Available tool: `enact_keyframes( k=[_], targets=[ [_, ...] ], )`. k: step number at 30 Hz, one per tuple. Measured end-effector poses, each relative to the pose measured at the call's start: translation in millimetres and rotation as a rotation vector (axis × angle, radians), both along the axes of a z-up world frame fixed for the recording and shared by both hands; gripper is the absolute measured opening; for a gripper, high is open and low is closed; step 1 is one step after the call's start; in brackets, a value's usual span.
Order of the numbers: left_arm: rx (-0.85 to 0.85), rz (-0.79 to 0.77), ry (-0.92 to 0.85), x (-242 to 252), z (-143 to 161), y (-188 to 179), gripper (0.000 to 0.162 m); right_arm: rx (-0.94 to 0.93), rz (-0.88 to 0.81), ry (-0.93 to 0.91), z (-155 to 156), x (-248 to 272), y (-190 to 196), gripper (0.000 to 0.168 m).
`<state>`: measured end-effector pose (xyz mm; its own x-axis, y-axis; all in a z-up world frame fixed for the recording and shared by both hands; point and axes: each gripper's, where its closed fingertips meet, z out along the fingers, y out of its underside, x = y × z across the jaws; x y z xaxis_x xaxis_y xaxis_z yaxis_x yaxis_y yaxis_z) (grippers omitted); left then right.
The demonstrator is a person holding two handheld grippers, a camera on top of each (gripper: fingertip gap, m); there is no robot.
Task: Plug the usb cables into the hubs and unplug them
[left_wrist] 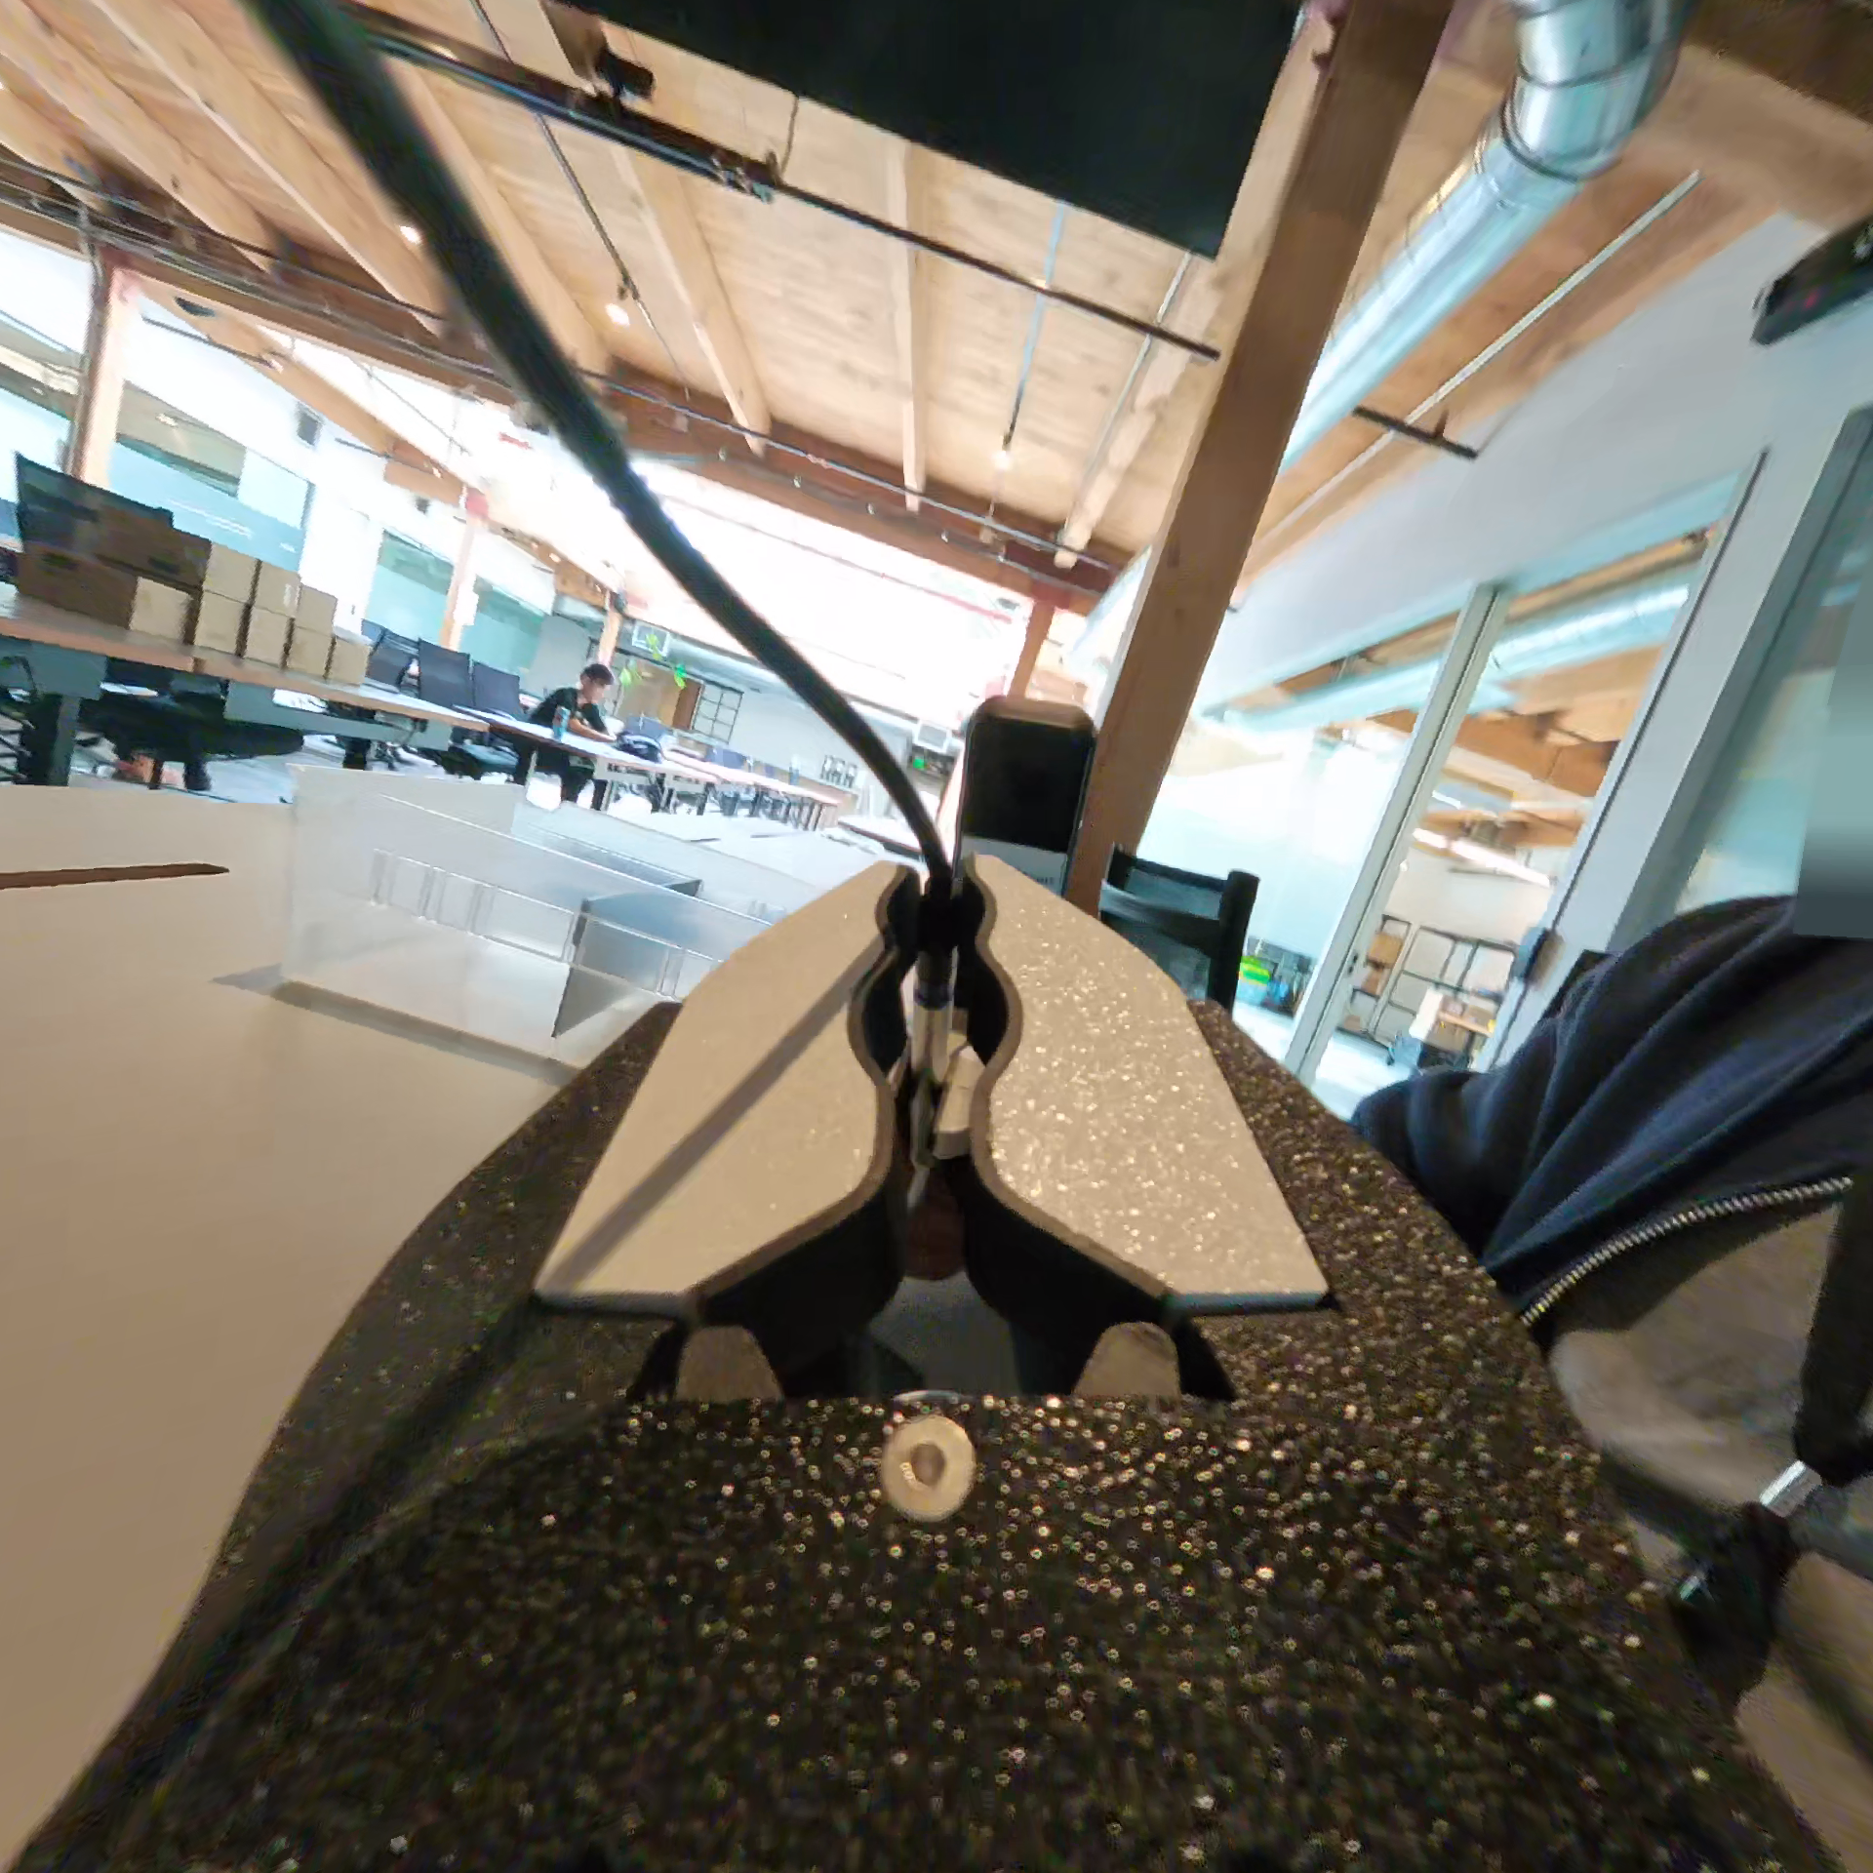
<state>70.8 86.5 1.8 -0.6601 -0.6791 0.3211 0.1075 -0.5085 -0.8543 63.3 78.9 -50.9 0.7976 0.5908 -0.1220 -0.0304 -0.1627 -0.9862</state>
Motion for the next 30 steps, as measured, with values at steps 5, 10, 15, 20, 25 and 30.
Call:
enact_keyframes(
  k=[5,10,15,20,25,30],
  targets=[
    [0.014,-0.076,0.109,0.3,-9.9,-5.9,0.007,-0.026,-0.018,-0.123,-8.1,3.9,-3.4,0.008],
    [-0.04,-0.04,0.094,-1.6,-10.3,-2.3,0.007,-0.025,-0.029,-0.13,-7.0,3.9,-2.5,0.009],
    [-0.141,0.149,0.098,5.8,-15.3,12.0,0.007,0.071,-0.309,-0.386,-8.6,24.5,10.3,0.021],
    [-0.213,0.274,0.125,11.0,-22.3,21.3,0.007,0.151,-0.565,-0.731,-12.9,33.5,18.6,0.03],
    [-0.186,0.285,0.127,13.6,-23.4,11.1,0.007,0.149,-0.63,-0.856,-19.5,26.3,27.4,0.033],
    [-0.159,0.285,0.126,10.4,-23.9,10.0,0.007,0.162,-0.669,-0.885,-12.8,29.5,28.3,0.014]
  ],
)
